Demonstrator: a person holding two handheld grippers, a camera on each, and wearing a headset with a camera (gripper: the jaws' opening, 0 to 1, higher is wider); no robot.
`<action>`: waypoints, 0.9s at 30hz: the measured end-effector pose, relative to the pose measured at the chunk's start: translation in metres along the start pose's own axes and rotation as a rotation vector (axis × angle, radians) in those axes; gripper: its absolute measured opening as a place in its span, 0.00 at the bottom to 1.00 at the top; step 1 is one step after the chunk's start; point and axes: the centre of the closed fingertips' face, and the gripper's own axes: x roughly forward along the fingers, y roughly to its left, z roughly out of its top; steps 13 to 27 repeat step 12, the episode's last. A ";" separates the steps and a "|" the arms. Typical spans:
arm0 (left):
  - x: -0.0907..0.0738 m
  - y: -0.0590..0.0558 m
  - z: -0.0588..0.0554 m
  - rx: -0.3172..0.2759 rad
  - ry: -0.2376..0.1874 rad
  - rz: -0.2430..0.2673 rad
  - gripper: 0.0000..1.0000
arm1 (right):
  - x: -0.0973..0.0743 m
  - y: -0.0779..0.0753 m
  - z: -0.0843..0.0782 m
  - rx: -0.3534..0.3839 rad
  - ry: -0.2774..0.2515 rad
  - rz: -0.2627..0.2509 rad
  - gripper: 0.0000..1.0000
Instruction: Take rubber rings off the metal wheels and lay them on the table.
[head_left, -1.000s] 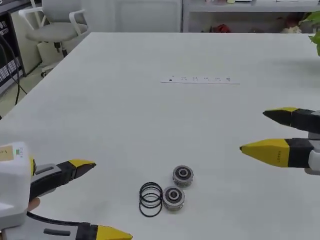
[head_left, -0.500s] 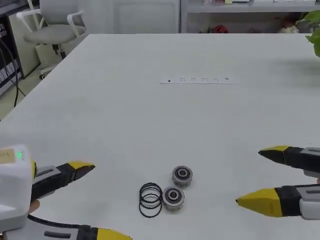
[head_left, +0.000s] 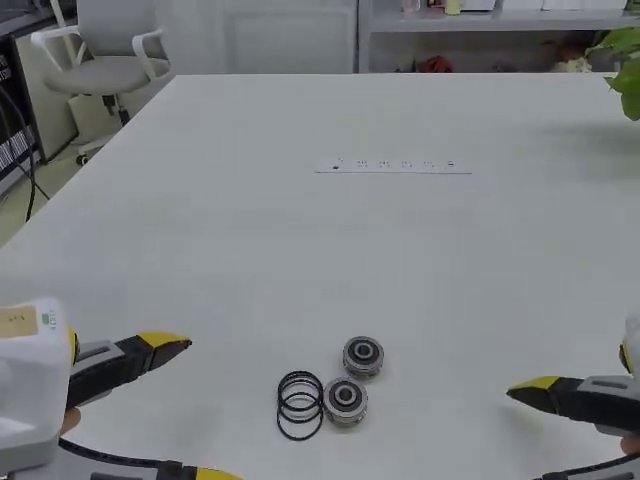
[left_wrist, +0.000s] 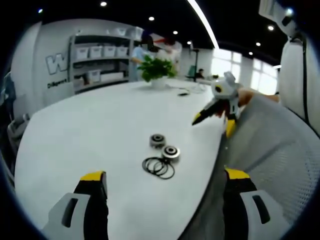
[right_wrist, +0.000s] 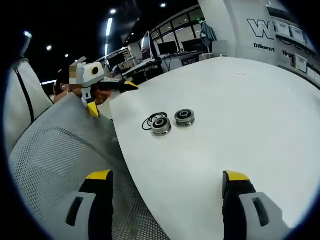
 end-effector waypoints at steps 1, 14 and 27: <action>0.000 0.000 0.000 0.000 0.001 0.000 0.97 | 0.000 0.000 -0.001 0.001 0.001 -0.001 0.87; 0.001 -0.002 -0.002 -0.008 0.001 -0.008 0.97 | 0.004 0.001 -0.005 0.008 0.007 0.000 0.86; 0.001 -0.002 -0.002 -0.008 0.001 -0.008 0.97 | 0.004 0.001 -0.005 0.008 0.007 0.000 0.86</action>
